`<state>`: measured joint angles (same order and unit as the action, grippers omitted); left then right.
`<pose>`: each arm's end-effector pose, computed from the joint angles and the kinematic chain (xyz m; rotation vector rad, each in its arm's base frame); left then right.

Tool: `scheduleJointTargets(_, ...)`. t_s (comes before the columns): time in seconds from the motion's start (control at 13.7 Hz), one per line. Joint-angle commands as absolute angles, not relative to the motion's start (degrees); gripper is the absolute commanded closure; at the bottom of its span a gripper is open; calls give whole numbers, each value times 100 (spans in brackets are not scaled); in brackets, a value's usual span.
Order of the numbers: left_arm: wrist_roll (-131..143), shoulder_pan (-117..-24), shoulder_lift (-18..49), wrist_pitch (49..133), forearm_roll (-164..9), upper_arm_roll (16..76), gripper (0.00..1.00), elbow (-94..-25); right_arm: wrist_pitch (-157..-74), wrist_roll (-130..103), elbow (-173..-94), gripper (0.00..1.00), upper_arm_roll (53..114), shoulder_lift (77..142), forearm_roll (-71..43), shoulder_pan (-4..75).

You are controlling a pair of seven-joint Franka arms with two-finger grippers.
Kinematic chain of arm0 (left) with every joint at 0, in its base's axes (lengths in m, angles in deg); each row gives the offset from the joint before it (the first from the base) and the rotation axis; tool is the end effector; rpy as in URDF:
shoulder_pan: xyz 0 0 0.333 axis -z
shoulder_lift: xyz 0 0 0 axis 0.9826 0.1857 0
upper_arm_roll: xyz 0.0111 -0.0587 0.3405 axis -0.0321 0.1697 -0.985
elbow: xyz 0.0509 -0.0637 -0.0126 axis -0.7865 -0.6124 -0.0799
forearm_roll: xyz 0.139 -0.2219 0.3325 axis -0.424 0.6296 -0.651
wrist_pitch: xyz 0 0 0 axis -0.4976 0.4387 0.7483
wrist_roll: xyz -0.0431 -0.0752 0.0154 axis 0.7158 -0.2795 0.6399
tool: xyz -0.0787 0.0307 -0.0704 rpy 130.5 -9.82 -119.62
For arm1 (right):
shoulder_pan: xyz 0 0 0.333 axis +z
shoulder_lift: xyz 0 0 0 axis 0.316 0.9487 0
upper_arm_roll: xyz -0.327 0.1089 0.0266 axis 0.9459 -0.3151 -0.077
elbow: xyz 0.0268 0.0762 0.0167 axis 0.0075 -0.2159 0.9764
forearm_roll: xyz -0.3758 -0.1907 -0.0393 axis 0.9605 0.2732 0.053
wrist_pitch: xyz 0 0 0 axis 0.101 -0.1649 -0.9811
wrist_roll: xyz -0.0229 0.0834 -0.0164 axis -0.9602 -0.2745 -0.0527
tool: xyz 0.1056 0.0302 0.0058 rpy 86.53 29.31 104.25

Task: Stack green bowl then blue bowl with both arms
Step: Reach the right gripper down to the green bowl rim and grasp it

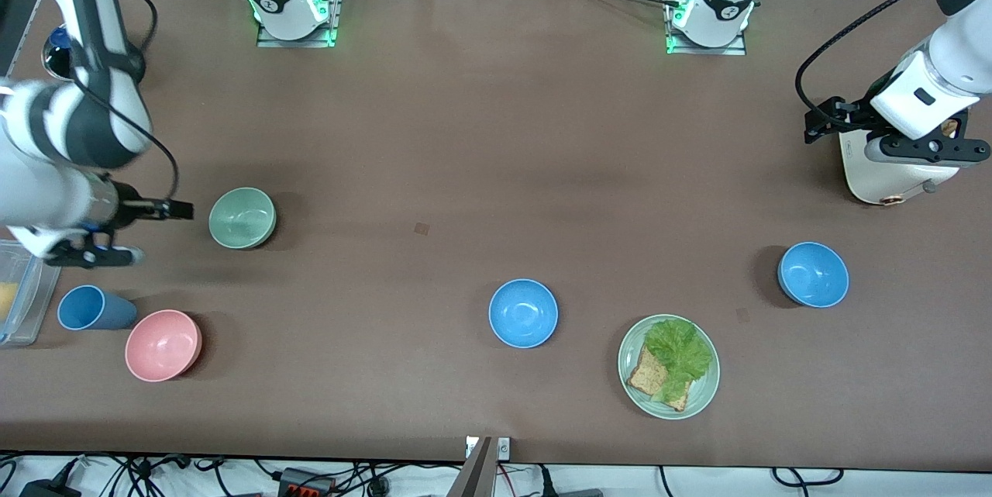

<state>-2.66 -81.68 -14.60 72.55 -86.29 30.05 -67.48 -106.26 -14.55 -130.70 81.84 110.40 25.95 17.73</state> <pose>0.5567 -0.0019 0.5534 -3.1383 0.0659 0.1183 0.6764 -0.0501 0.3454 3.0589 0.0330 -0.3851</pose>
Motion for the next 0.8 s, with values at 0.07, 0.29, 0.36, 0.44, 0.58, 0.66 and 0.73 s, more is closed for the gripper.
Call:
scheduleJointTargets(0.07,-252,-8202,-1372,7130,-8516,2984,0,-6578,-11021,-1300,-13122,0,8166,11756,2670,1719)
scheduleJointTargets(0.29,-252,-8220,-1364,7130,-8516,2993,0,-6578,-11391,-1291,-13473,0,8166,11863,2679,1684)
scheduleJointTargets(0.36,-252,-8220,-1372,7130,-8516,2993,0,-6578,-11400,-1291,-13552,0,8166,11863,2679,1684)
scheduleJointTargets(0.44,-252,-8220,-1372,7130,-8507,2984,0,-6578,-11383,-1291,-13571,4,8166,11863,2679,1675)
scheduleJointTargets(0.58,-252,-8220,-1363,7130,-8437,2984,0,-6578,-11348,-1187,-13632,40,8166,11854,2688,1606)
scheduleJointTargets(0.66,-252,-8220,-1363,7130,-8428,2984,0,-6578,-11356,-1029,-13632,67,8166,11863,2679,1570)
scheduleJointTargets(0.73,-252,-8228,-1363,7130,-8428,2984,0,-6578,-11383,-1001,-13632,82,8166,11872,2679,1561)
